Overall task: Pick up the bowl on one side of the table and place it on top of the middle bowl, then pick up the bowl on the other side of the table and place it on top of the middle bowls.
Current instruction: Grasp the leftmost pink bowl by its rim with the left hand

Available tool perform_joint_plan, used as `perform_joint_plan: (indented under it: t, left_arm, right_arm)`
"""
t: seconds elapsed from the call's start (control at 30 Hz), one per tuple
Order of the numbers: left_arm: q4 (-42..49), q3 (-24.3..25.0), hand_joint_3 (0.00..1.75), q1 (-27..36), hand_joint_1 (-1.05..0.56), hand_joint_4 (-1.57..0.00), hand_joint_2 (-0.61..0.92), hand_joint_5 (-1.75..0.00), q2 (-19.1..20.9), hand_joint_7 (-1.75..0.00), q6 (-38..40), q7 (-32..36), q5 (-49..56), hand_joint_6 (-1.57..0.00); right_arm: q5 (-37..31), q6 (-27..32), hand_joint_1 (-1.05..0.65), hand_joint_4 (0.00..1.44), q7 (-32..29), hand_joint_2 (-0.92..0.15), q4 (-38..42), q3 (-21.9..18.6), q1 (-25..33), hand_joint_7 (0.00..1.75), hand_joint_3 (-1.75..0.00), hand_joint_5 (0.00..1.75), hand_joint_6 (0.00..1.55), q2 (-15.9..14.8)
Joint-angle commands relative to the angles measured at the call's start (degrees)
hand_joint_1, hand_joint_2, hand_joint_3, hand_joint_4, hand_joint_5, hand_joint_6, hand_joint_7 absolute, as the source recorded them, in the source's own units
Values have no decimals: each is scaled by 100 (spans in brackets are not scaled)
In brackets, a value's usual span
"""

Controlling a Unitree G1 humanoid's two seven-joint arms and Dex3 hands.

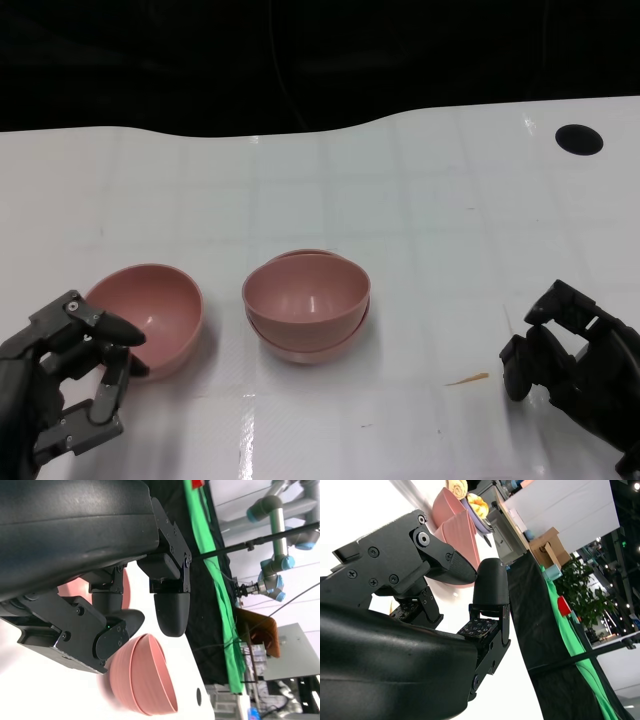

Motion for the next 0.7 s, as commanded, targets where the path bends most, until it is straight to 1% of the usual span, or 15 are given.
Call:
perform_joint_plan:
  t: [0.03, 0.13, 0.2, 0.3, 0.33, 0.37, 0.43, 0.5, 0.6, 0.7]
  left_arm:
    - [-402, -74, 73, 140, -16, -54, 61, -112, 86, -91, 12, 329, 326, -68]
    - [-786, -165, 57, 205, -21, -50, 67, -104, 140, -75, 218, 580, 684, -69]
    - [-946, -206, 43, 212, -27, -50, 72, -94, 216, -64, 327, 673, 879, -71]
    - [-948, -263, 26, 127, -31, -48, 81, -82, 474, -51, 206, 696, 1199, -73]
    - [-916, -279, 17, 90, -34, -50, 86, -77, 590, -43, 110, 755, 1412, -75]
    - [-893, -294, 12, 68, -38, -51, 89, -74, 666, -38, 49, 808, 1560, -76]
    - [-889, -342, 8, 22, -45, -55, 91, -62, 822, -27, 10, 850, 1762, -79]
    - [-970, -403, 8, 0, -51, -59, 92, -52, 943, -18, 74, 903, 1987, -81]
    - [-1253, -514, 2, -41, -55, -63, 92, -36, 1116, -8, 339, 929, 2411, -83]
    - [-1489, -594, 0, -51, -62, -68, 92, -23, 1224, -3, 634, 971, 2762, -85]
  right_arm:
    - [-44, -7, -13, 88, 55, -50, -30, -136, 36, 174, -116, 175, 67, 0]
    - [-87, -61, -13, 88, 78, -50, -22, -168, 48, 175, -116, 175, 67, 14]
    - [-95, -45, -13, 89, 92, -50, -29, -191, 50, 175, -116, 175, 68, 21]
    - [-88, -33, -12, 89, 206, -51, -9, -220, 41, 174, -117, 175, 68, 21]
    - [-123, -57, -12, 89, 192, -50, -19, -217, 48, 173, -117, 175, 69, 32]
    - [-152, -73, -12, 90, 177, -50, -29, -217, 53, 171, -116, 175, 70, 43]
    - [-248, -143, -12, 90, 136, -50, -74, -207, 92, 169, -116, 175, 71, 63]
    - [-317, -193, -12, 90, 135, -50, -123, -209, 135, 168, -116, 175, 71, 81]
    - [-326, -199, -12, 90, 199, -51, -192, -212, 194, 166, -114, 175, 72, 104]
    - [-226, -159, -11, 88, 342, -52, -168, -248, 195, 166, -112, 175, 70, 142]
